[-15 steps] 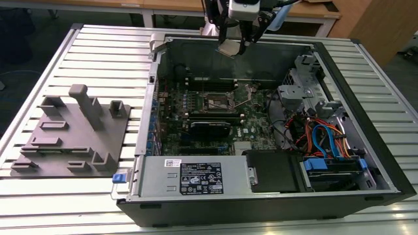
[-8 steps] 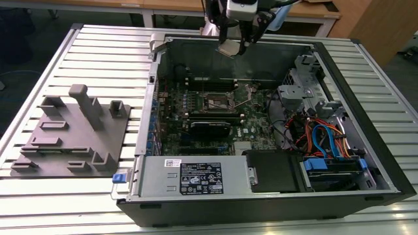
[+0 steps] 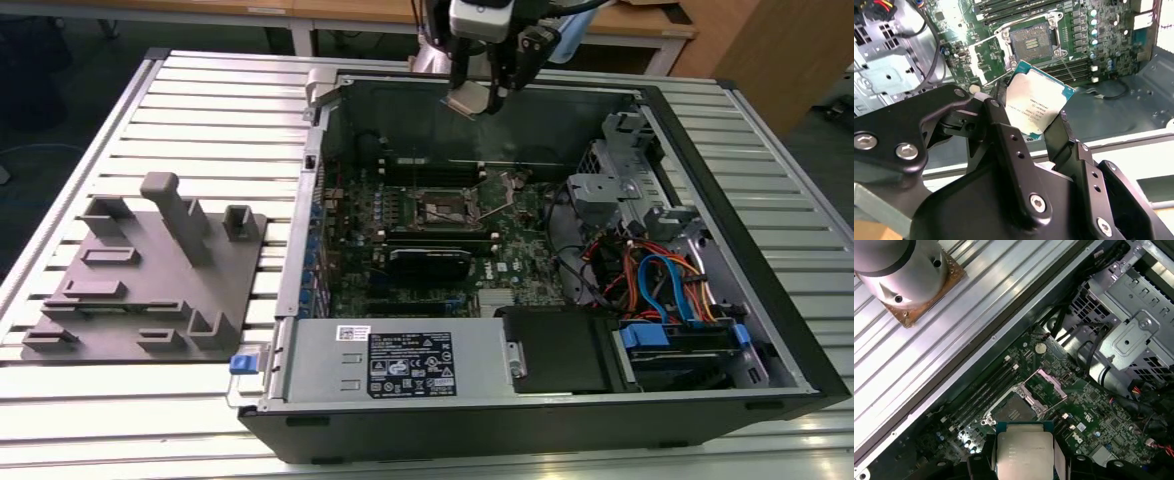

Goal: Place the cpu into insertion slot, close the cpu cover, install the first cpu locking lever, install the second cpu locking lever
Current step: 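Place the cpu into insertion slot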

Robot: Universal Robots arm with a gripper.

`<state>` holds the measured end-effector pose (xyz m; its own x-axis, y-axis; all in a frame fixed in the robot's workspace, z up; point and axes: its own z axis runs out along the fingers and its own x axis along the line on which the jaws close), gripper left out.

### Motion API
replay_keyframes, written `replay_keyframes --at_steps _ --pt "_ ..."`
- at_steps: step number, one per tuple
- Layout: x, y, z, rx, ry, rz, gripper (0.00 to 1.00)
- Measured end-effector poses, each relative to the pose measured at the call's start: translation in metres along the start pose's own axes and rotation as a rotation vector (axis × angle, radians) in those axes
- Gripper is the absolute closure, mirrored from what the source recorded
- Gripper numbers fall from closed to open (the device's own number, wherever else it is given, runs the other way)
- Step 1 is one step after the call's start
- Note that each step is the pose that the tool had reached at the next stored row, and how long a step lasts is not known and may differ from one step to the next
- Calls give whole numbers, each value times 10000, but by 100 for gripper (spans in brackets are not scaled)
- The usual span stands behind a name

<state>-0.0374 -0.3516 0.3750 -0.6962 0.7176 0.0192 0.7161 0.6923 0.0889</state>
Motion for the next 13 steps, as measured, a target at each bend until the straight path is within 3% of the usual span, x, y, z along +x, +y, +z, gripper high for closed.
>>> replay_keyframes --at_steps 5,13 --pt "0 0 1 -7 -27 308 46" --pt "0 0 1 -7 -29 327 46"
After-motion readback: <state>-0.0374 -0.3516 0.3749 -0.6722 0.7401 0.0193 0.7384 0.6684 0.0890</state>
